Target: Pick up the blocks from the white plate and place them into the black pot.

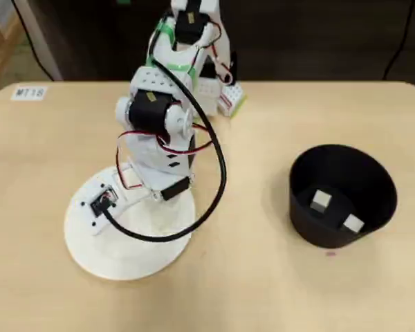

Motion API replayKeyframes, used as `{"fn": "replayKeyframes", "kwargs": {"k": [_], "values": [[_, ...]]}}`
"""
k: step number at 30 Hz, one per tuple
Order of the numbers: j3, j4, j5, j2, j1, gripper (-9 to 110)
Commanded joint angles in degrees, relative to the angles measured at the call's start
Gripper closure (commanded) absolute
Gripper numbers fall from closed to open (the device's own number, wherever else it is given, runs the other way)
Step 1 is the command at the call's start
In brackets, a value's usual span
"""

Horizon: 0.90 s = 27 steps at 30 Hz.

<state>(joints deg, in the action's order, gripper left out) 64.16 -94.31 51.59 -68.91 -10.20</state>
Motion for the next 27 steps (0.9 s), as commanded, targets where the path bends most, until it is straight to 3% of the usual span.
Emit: {"fn": "replayKeyframes", "kwargs": {"k": [1, 6, 13, 27], "values": [[1.2, -0.3, 0.4, -0.2, -1.4, 104], [3.7, -0.3, 2.4, 0.1, -4.7, 82], [4.1, 0.0, 3.0, 2.3, -7.9, 70], [1.3, 1.9, 2.9, 6.6, -8.2, 76]]}}
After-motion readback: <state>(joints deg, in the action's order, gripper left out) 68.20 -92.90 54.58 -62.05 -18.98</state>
